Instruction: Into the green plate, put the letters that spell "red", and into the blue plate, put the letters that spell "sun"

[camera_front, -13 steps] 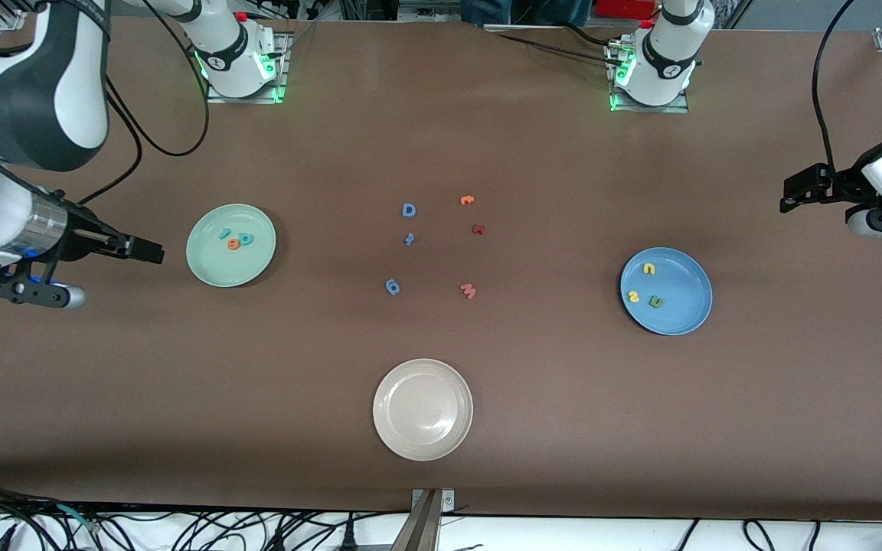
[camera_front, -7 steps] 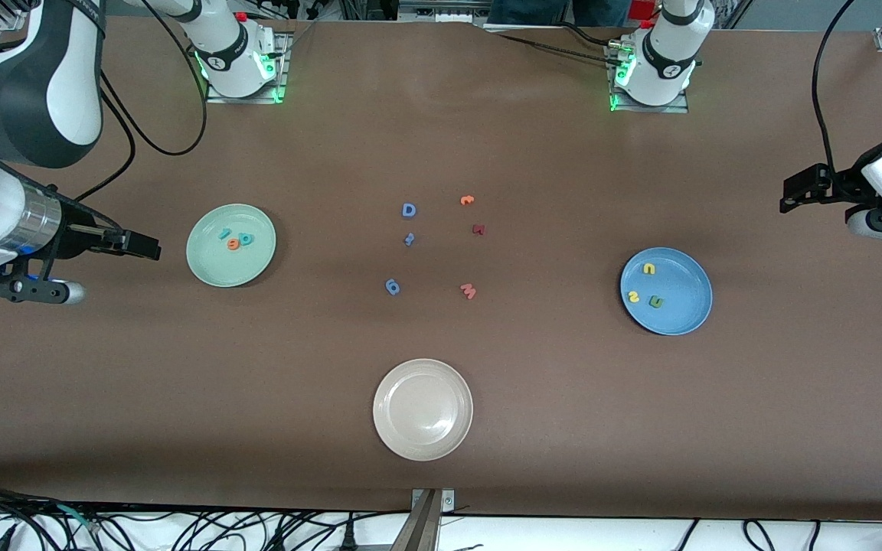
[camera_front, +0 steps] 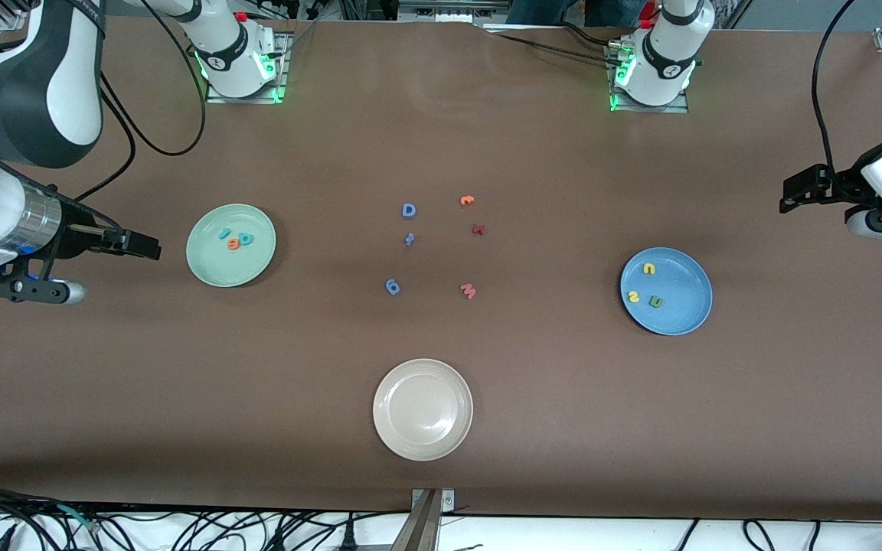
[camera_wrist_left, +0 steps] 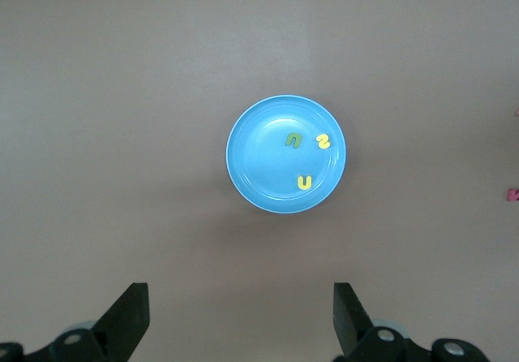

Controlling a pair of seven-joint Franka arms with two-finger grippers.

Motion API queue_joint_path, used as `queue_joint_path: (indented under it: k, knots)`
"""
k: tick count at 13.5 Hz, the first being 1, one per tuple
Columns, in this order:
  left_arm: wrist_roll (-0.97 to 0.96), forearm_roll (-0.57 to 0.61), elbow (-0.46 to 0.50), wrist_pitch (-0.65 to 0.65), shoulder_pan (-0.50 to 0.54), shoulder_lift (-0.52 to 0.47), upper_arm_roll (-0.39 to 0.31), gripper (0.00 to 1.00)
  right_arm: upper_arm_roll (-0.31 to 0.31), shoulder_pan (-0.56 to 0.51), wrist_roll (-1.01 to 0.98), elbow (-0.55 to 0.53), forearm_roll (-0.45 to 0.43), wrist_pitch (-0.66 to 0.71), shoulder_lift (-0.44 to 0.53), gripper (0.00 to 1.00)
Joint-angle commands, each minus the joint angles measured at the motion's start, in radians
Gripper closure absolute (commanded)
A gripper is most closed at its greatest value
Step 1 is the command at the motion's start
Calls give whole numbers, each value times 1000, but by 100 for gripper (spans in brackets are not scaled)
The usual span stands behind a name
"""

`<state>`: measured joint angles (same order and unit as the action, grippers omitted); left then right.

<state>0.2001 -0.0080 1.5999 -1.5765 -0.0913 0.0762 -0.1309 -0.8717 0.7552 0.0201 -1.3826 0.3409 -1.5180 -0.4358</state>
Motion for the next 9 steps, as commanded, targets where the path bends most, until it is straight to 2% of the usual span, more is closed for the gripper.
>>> queue_joint_path:
  k: [1,2,4,5,6,8,9]
  knots:
    - [21,-17,-29,20,-2,14,-7,0,95,-103,-17,39,-14,15,0,0]
    - [21,-17,-29,20,-4,14,-7,0,194,-194,-17,71,-49,16,2,0]
    - [21,-17,-29,18,-2,14,-7,0,473,-389,-16,109,-214,18,17,0]
    - [21,-17,-29,18,-4,14,-7,0,588,-463,-14,109,-293,18,35,0]
    - [21,-17,-29,18,-4,14,-7,0,679,-532,-8,109,-350,18,52,0]
    - [21,-17,-29,18,-2,14,-7,0,863,-696,0,97,-378,18,83,0]
    - [21,-17,-28,18,-4,14,-7,0,917,-749,10,90,-384,18,92,0]
